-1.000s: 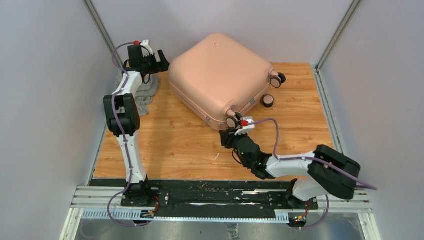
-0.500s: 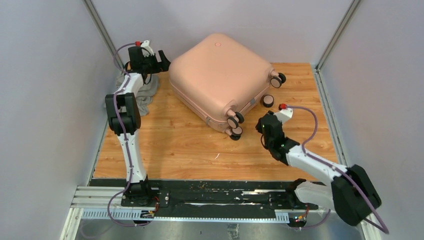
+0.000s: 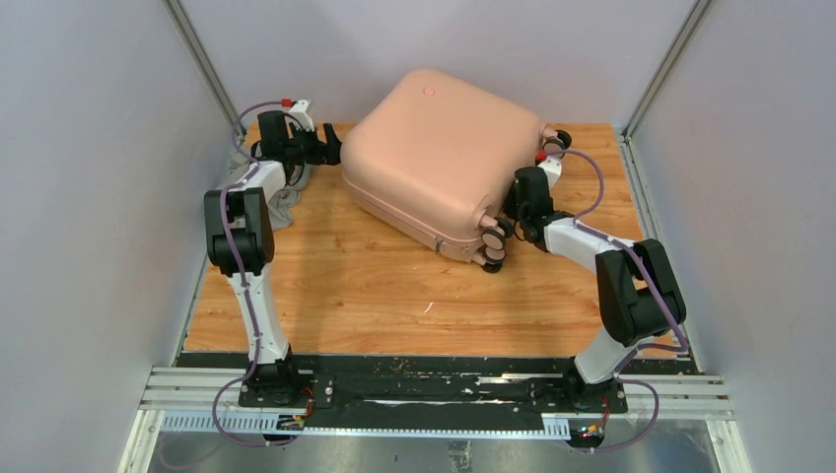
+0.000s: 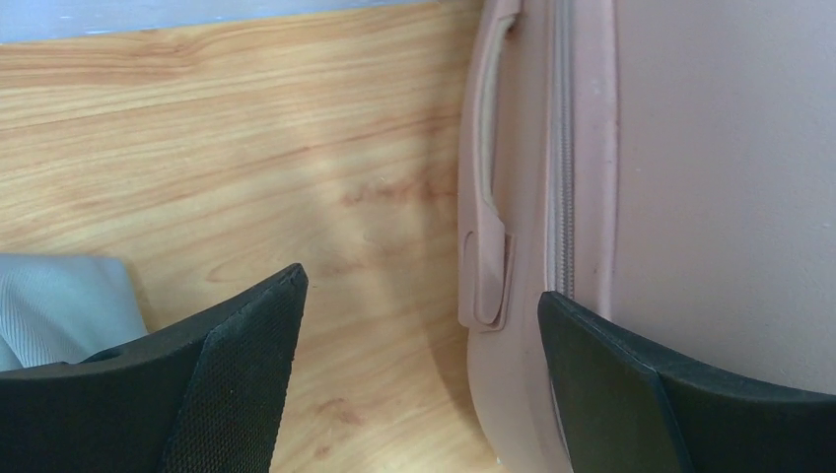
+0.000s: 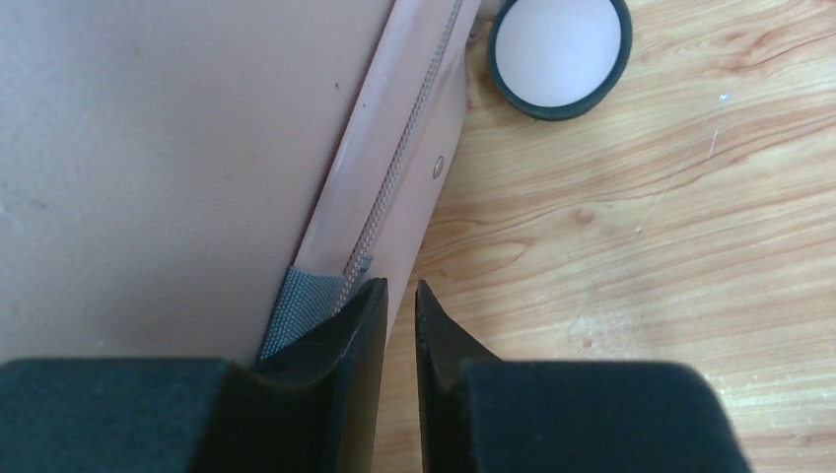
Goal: Pack the luggage
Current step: Zip the luggage at the center of the board.
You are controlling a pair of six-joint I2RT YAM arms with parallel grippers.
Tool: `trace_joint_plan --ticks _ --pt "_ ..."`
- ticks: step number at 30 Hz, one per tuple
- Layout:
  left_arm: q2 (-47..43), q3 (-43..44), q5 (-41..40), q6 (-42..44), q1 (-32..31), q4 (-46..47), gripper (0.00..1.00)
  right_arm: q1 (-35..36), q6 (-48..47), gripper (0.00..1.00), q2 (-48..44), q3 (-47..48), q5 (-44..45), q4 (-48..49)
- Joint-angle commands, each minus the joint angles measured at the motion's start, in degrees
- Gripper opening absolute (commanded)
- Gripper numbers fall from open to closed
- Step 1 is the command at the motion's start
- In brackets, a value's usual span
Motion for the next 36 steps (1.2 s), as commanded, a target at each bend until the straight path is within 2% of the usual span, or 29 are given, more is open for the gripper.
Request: trace_joint_plan --ticks 1,5,9,11,16,20,24,28,30,36 --pt "-5.96 -6.28 18.38 4.50 -6.27 -3.34 0.92 1.83 -1.78 0.22 1.73 4.31 -13.62 4.78" --pt "-11.02 -13.20 22.34 9.79 -6.27 -4.72 0.92 1.85 -1.69 0.22 3.37 4.43 -19.31 7.61" --pt "-14.50 -14.46 22.04 26.55 -6.27 -21.50 0.91 2.13 -0.97 0.21 5.75 5.91 -24.41 9.81" --pt "-16.08 -16.24 21.13 29.87 -5.75 -26.35 0.91 2.63 -0.99 0.22 7.04 7.40 -26.39 10.30" --pt "-20.30 -20.08 14.74 26.94 -1.52 -26.27 0.90 3.55 -3.13 0.25 9.92 12.17 -31.95 9.56" --pt "-25.40 -21.85 11.03 23.81 2.95 -26.17 0.88 2.13 -6.96 0.33 7.53 12.47 -30.77 5.04" --pt "-32.21 -25.60 7.71 24.06 5.46 -25.38 0.88 -2.00 -6.72 0.48 -0.35 7.06 -20.88 -1.31" --pt "-36.41 -27.55 4.22 23.44 5.74 -26.02 0.88 -6.96 -1.98 0.61 -13.43 -5.77 -12.39 -3.52" --pt "-37.39 -27.74 3.08 22.40 5.84 -26.01 0.88 -8.00 -0.94 0.66 -20.57 -10.91 -11.01 -4.90" --pt "-38.11 -27.42 0.85 18.97 6.69 -25.30 0.89 -7.82 0.34 0.70 -39.09 -20.05 -14.66 -18.56"
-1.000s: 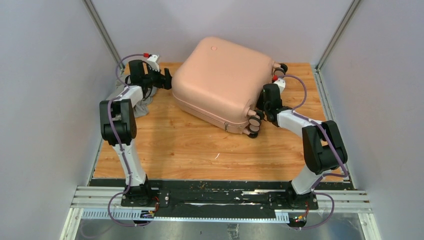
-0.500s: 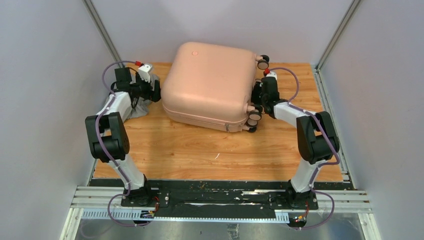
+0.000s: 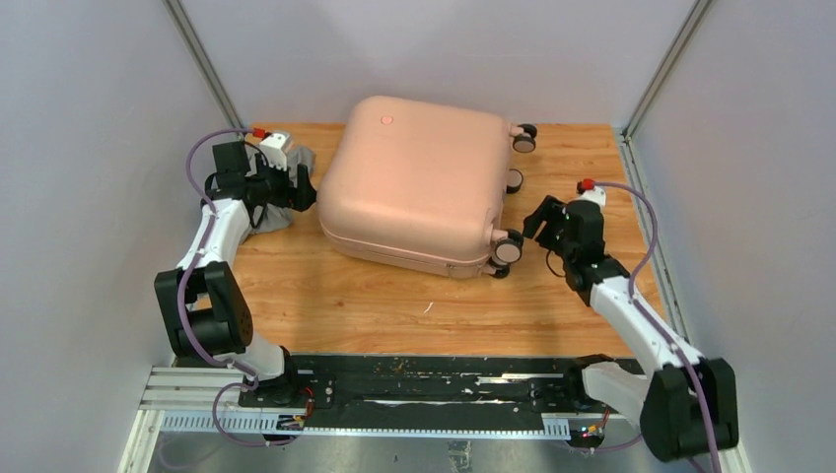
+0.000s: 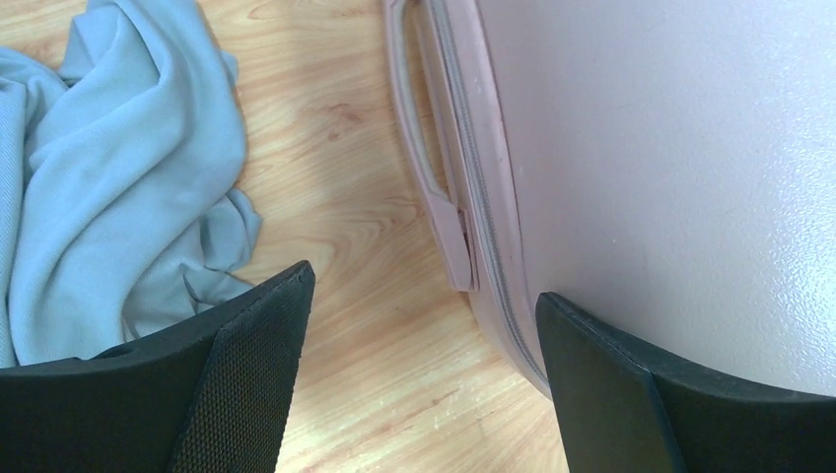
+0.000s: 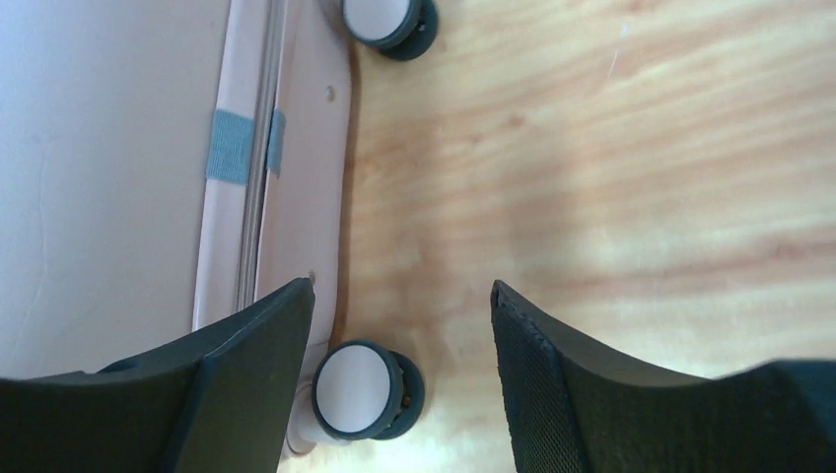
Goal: Pack the luggage
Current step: Zip the luggage at the center of the board.
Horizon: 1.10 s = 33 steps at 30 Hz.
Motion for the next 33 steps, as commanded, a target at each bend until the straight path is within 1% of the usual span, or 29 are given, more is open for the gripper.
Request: trace_joint_plan --ticks 1,3,5,7,10,11,12,14,15,17,20,24,27,29,30,33 --pt "-0.94 0.00 2.57 -4.66 -0.25 -1.20 0.89 0.21 3.21 0.69 -12.00 -6.10 -5.98 -13.27" --pt "-0.92 0.19 2.34 -5.63 0.18 -1.10 0.89 0.48 4.84 0.68 -16.81 -9.47 -8.51 -15.19" --pt "-1.02 0.30 2.46 -6.45 0.40 -1.16 0.89 0.99 5.74 0.67 -21.47 -11.54 -9.24 -17.60" --pt "-1.43 0.11 2.99 -6.76 0.42 -1.34 0.89 1.08 6.56 0.68 -24.61 -12.46 -7.78 -21.71" --pt "-1.93 -0.32 3.34 -6.86 0.42 -1.32 0.89 0.59 7.68 0.70 -28.64 -12.93 -2.64 -27.24" --pt "-2.08 -0.30 3.20 -6.65 0.42 -1.44 0.89 0.48 7.70 0.68 -29.60 -12.44 -2.04 -28.91" --pt "-2.14 -0.38 3.15 -6.46 0.42 -1.67 0.89 0.51 7.62 0.64 -30.35 -11.69 -2.12 -30.45" --pt "-2.26 -0.55 3.14 -6.23 0.42 -2.03 0.89 0.60 7.69 0.57 -31.47 -10.41 -5.15 -32.09" --pt "-2.40 -0.65 3.19 -6.14 0.42 -2.15 0.89 0.58 7.92 0.56 -32.02 -9.91 -7.71 -31.88" --pt "-2.46 -0.91 3.39 -6.17 0.42 -2.04 0.89 0.60 8.66 0.54 -32.40 -10.20 -13.03 -28.23" --pt "-2.26 -1.51 3.66 -6.84 0.42 -1.17 0.89 0.91 11.71 0.46 -28.99 -10.15 -22.12 -22.32" --pt "-1.40 -2.67 4.90 -8.04 0.42 1.06 0.89 1.60 15.38 0.45 -20.69 -9.02 -28.91 -16.92" --pt "-0.32 -3.39 5.69 -8.77 0.37 2.71 0.89 1.77 17.65 0.44 -15.95 -8.41 -30.22 -11.55" --pt "0.35 -3.72 6.27 -9.46 0.42 3.55 0.89 1.85 19.01 0.44 -13.10 -8.51 -29.42 -7.40" --pt "0.59 -3.95 6.61 -9.74 0.36 3.98 0.89 1.85 19.06 0.44 -11.44 -8.25 -28.90 -4.66" --pt "0.74 -4.69 7.46 -10.17 0.42 4.94 0.89 1.82 17.74 0.45 -5.01 -5.29 -28.29 -0.57"
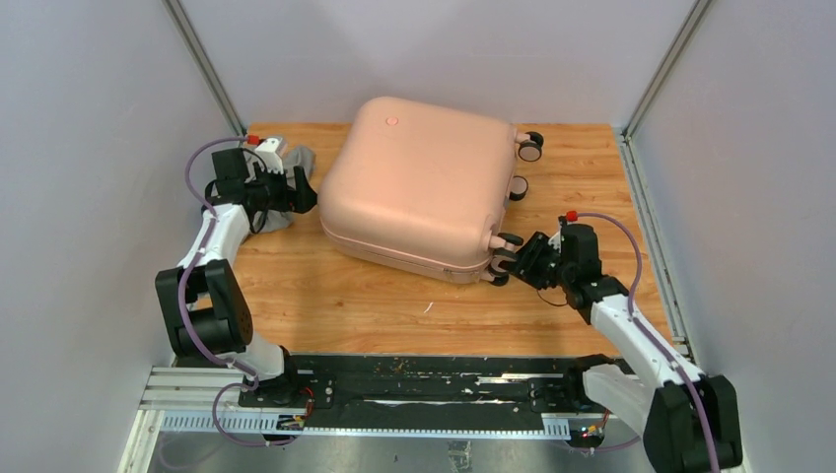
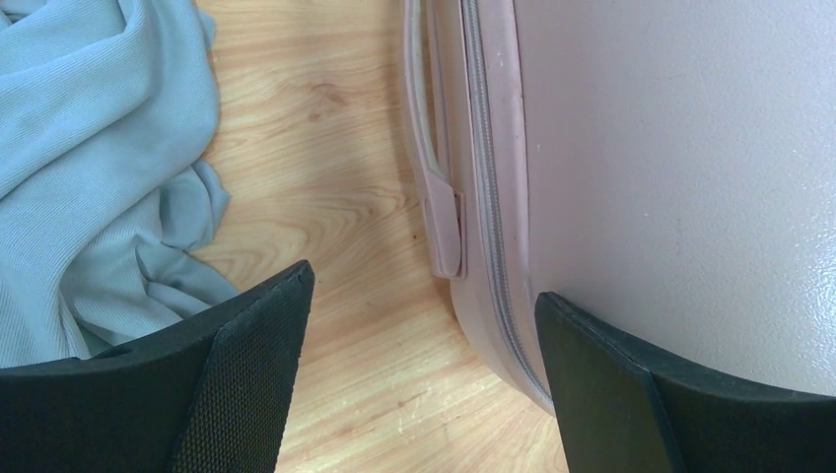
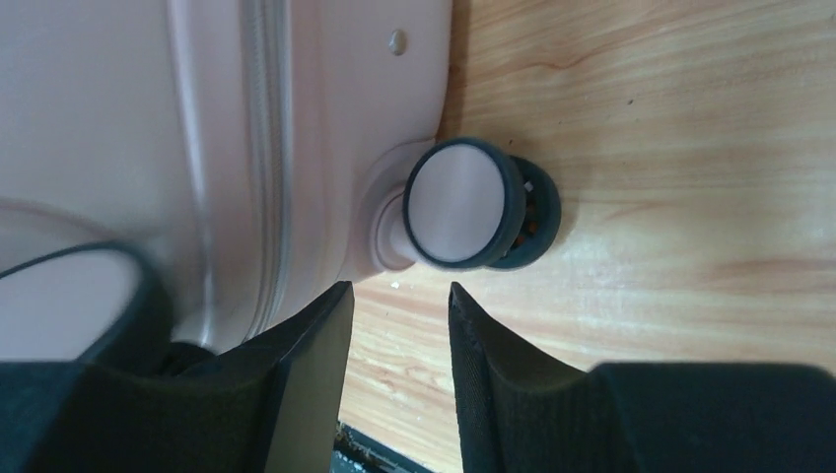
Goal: Pack the luggage
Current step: Zip the luggage at the center of the board.
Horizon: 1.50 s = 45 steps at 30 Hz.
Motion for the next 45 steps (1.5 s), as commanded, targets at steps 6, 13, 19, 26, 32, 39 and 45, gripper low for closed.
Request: trace_joint_plan --ticks 6,13,19,26,32,39,45 --pt "0.27 -3.97 7.78 -2.75 -0.71 3.88 0.88 1.17 1.22 0.44 19.84 13.09 -4.89 17.40" --pt "0.33 -6.48 9.73 -2.57 -1.20 5.38 0.87 2.61 1.37 0.44 31.60 22.81 -5.23 19.86" --pt "0.09 -7.19 10.67 -0.88 -2.48 4.33 0.87 3.26 0.05 0.43 40.78 31.59 -6.04 19.47" --pt "-1.26 -7.06 10.50 0.01 -2.54 3.29 0.86 5.59 -2.39 0.43 51.26 43.57 -7.66 16.16" --pt "-1.71 -5.75 7.90 1.36 -2.43 1.84 0.87 5.75 -6.54 0.44 54.35 50.69 -6.10 11.91" --pt "-1.50 -1.50 5.77 -0.64 1.34 0.00 0.87 -1.53 -13.16 0.55 43.15 43.53 4.33 0.93" --pt "-2.38 -0.07 6.89 -1.28 3.77 -1.55 0.87 -11.79 -12.67 0.68 22.18 22.60 10.19 -0.36"
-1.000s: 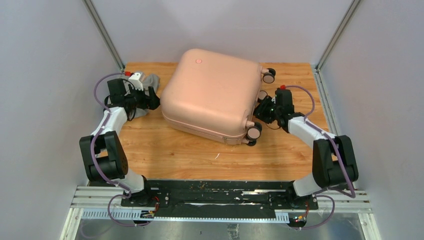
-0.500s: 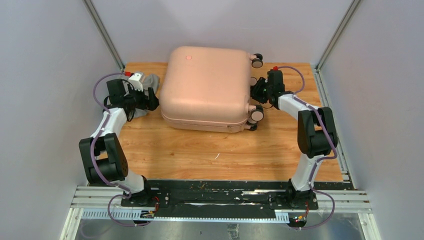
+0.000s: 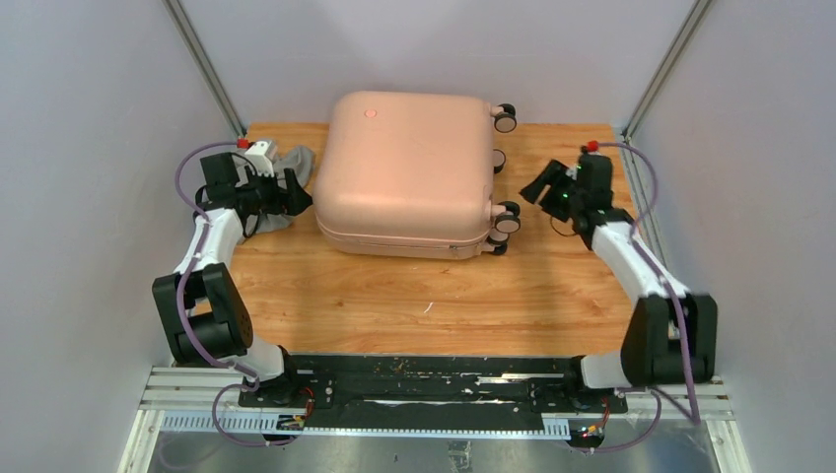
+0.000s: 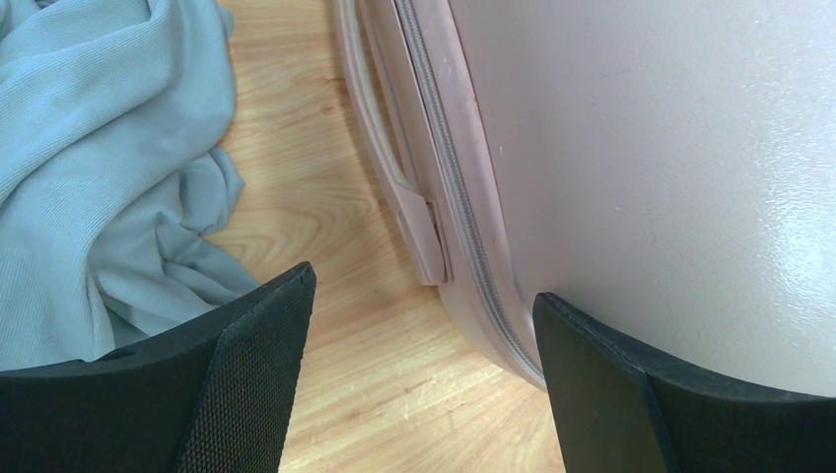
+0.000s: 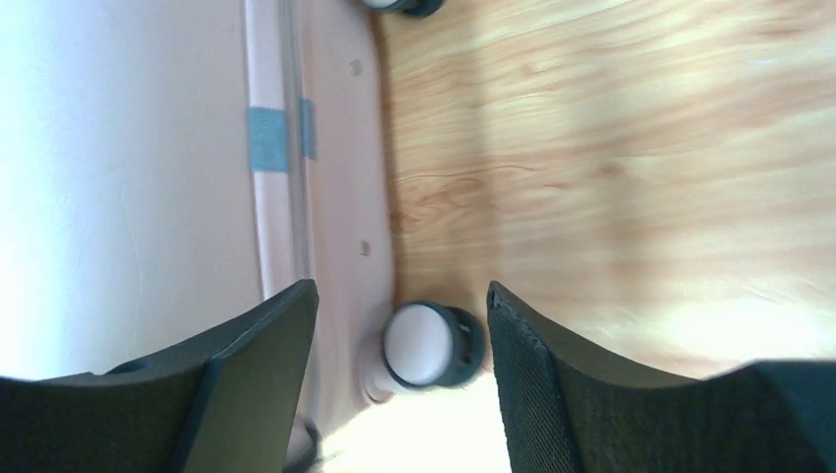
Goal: Pack the luggage
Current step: Zip the luggage at the center of the board.
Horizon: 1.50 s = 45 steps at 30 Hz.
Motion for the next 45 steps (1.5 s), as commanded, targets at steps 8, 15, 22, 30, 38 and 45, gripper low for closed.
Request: trace_joint_plan --ticks 8,15,22,30,38,45 --pt "-2.33 1.74 4.82 -2.89 0.69 -3.53 0.87 -3.70 -5.44 0.60 -34.43 -26.44 -5.42 -8.41" --pt "-2.03 1.75 4.72 -3.13 0.73 -3.69 0.87 17.39 -10.78 0.60 -43.89 -31.64 -5.19 -4.93" --pt "-1.62 1.54 4.83 -3.55 0.76 -3.53 0.87 23.64 -14.44 0.52 -31.61 -31.06 2.89 10.63" --pt "-0.87 1.74 5.07 -3.61 0.75 -3.33 0.87 27.60 -17.69 0.49 -19.59 -28.52 11.60 22.35" --pt "-0.31 1.77 5.44 -3.49 0.68 -3.00 0.87 28.71 -19.86 0.51 -17.68 -29.34 20.68 27.62" --pt "-0.32 1.82 5.52 -3.18 0.75 -3.00 0.87 28.87 -23.35 0.48 -15.18 -31.46 18.76 37.04"
